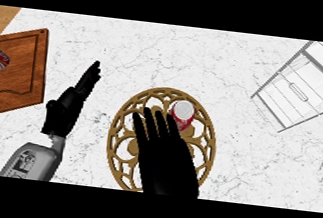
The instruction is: Pick the croissant from the placemat and place it in the tiered shelf
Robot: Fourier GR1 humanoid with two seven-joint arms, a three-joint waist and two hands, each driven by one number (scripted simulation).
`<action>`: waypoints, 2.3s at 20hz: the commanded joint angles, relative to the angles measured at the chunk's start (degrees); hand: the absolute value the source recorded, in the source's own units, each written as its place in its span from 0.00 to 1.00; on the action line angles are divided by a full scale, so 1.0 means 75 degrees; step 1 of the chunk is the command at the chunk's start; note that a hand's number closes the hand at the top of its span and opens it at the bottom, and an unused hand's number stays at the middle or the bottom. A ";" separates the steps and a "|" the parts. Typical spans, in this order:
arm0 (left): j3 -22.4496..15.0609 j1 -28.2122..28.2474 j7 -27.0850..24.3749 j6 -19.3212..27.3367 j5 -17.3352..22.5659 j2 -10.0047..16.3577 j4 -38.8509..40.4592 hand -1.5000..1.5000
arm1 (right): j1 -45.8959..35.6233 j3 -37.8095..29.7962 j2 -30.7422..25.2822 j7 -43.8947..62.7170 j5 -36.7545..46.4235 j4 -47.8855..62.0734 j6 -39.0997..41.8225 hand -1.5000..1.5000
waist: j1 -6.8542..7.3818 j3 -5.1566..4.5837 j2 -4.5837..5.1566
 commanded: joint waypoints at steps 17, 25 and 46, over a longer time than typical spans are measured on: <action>0.0438 0.0304 -0.0099 -0.0453 -0.0309 -0.0245 -0.0134 0.50 | -0.0132 -0.0227 0.0087 0.0184 0.0481 0.1104 0.0173 0.00 | 0.0023 0.0000 0.0000; 0.0626 -0.0113 0.0355 -0.0654 -0.0385 -0.0429 -0.0285 0.50 | 0.0065 -0.0285 0.0089 -0.0383 0.0565 0.1589 -0.0287 0.00 | 0.0009 0.0001 0.0001; 0.0918 0.0079 0.0239 -0.0948 -0.0611 -0.0555 -0.0241 0.50 | 0.1349 0.0001 -0.0788 -0.2396 0.1521 0.1435 -0.0500 1.00 | -0.0040 0.0002 -0.0007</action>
